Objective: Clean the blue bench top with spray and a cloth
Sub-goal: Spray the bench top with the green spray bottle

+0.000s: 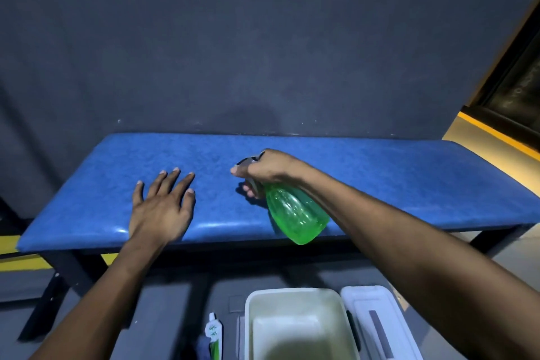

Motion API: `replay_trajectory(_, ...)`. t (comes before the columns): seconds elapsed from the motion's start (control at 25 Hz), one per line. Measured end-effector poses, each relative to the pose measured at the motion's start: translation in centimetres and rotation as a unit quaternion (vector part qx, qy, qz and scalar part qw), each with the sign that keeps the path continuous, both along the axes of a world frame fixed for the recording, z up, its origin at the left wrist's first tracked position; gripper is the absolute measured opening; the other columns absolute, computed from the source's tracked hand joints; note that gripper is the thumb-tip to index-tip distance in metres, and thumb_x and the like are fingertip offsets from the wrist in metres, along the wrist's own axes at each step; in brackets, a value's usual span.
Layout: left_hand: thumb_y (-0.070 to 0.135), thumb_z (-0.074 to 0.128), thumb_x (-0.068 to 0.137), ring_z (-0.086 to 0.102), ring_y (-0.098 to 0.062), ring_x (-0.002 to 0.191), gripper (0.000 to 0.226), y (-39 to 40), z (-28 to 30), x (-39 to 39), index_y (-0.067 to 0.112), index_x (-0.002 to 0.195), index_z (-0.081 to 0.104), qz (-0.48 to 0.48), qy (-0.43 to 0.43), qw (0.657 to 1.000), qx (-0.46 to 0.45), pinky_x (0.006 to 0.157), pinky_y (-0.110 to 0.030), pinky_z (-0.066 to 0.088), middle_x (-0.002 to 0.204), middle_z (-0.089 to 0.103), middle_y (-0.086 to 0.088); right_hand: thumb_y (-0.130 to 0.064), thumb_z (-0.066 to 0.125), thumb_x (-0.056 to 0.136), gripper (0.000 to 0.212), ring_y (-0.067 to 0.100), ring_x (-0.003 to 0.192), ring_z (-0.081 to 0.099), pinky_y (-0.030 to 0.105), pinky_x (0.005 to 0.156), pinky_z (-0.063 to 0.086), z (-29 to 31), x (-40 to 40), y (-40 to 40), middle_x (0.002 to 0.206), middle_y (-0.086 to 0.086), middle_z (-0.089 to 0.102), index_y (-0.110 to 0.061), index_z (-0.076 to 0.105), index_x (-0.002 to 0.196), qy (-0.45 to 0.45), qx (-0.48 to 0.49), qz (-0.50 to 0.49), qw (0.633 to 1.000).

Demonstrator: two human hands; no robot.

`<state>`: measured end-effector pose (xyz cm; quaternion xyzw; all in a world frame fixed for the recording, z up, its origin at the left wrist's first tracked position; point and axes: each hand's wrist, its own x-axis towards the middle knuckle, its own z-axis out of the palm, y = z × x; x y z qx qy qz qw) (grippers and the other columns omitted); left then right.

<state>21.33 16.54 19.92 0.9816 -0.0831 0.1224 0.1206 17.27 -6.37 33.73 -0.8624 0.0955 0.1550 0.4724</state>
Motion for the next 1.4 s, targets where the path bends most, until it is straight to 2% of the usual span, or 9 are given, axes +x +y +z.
replay_trajectory(0.24,0.053,0.013,0.099,0.01,-0.011,0.155,0.057,0.0,-0.2,0.1,0.044,0.153,0.028,-0.007,-0.008,1.0,-0.012,0.122,-0.05,-0.001,0.166,0.024,0.011,-0.031,0.066,0.095,0.027,0.025,0.049,0.059,0.037,0.056,0.056,0.2,0.2,-1.6,0.06,0.015,0.06,-0.007,0.064,0.083,-0.002,0.008,-0.041,0.999)
replay_trajectory(0.36,0.053,0.013,0.099,0.01,-0.011,0.155,0.057,0.1,-0.2,0.1,0.043,0.153,0.028,-0.008,-0.008,1.0,-0.013,0.122,-0.05,0.0,0.165,0.024,0.011,-0.029,0.069,0.094,0.023,0.016,0.044,0.062,0.02,0.048,0.052,0.6,-0.4,-4.7,0.065,0.011,0.064,-0.006,0.066,0.088,-0.027,0.002,-0.076,0.997)
replay_trajectory(0.48,0.054,0.012,0.098,0.01,-0.012,0.155,0.058,0.1,-0.1,0.1,0.044,0.153,0.028,-0.011,-0.007,1.0,-0.006,0.122,-0.051,0.001,0.166,0.024,0.01,-0.031,0.068,0.093,0.034,0.026,0.057,0.058,0.032,0.055,0.051,-0.1,-0.7,-6.6,0.07,0.016,0.06,0.001,0.067,0.1,-0.016,0.037,-0.111,0.993)
replay_trajectory(0.76,0.063,0.018,0.092,0.013,-0.011,0.154,0.062,0.5,0.7,0.4,0.047,0.15,0.034,-0.031,0.042,0.999,-0.011,0.121,-0.052,0.0,0.165,0.025,0.014,-0.018,0.07,0.084,0.011,0.027,0.067,0.07,0.032,0.058,0.056,-0.2,-5.2,-4.4,0.075,0.022,0.066,-0.008,0.066,0.082,-0.05,0.079,-0.056,0.994)
replay_trajectory(0.92,0.041,0.049,0.099,0.051,-0.002,0.134,0.034,2.4,2.8,-1.9,0.041,0.13,0.061,-0.178,0.071,0.939,-0.284,0.119,-0.044,0.033,0.139,0.061,0.013,-0.042,0.065,0.083,0.032,0.013,0.062,0.073,0.033,0.066,0.059,-2.5,-9.0,0.4,0.061,0.005,0.073,-0.011,0.058,0.077,-0.198,-0.064,0.002,0.978)
replay_trajectory(1.04,0.02,0.048,0.103,0.068,-0.003,0.11,0.027,4.7,2.2,-8.7,0.021,0.122,0.067,-0.101,-0.09,0.898,-0.418,0.097,-0.026,0.051,0.115,0.074,0.005,-0.039,0.073,0.084,0.022,0.013,0.077,0.066,0.034,0.074,0.052,-7.1,-10.9,3.7,0.076,0.0,0.068,-0.017,0.07,0.079,-0.3,-0.041,0.058,0.951)
replay_trajectory(1.16,0.017,0.047,0.102,0.073,-0.012,0.093,0.023,7.7,-0.6,-14.4,0.018,0.111,0.068,-0.002,-0.151,0.881,-0.448,0.085,-0.031,0.053,0.094,0.077,-0.001,-0.039,0.077,0.085,0.017,0.008,0.084,0.062,0.026,0.075,0.047,-12.4,-12.0,6.7,0.087,-0.003,0.066,-0.027,0.08,0.096,-0.306,0.004,0.121,0.944)
replay_trajectory(1.28,0.032,0.048,0.098,0.071,-0.012,0.09,0.024,12.2,-4.5,-15.9,0.03,0.116,0.063,0.105,-0.032,0.922,-0.372,0.086,-0.034,0.055,0.097,0.077,0.009,-0.036,0.074,0.086,0.014,0.007,0.075,0.057,0.026,0.07,0.044,-18.9,-11.4,10.2,0.083,-0.006,0.061,-0.028,0.077,0.097,-0.285,-0.027,0.167,0.943)
replay_trajectory(1.4,0.045,0.046,0.091,0.066,-0.024,0.114,0.042,15.4,-7.4,-17.1,0.037,0.132,0.052,0.121,0.131,0.954,-0.241,0.1,-0.046,0.051,0.126,0.07,0.005,-0.038,0.071,0.086,0.017,0.015,0.082,0.062,0.036,0.076,0.051,-25.9,-9.9,14.5,0.088,-0.005,0.063,-0.028,0.074,0.099,-0.247,-0.063,0.189,0.948)
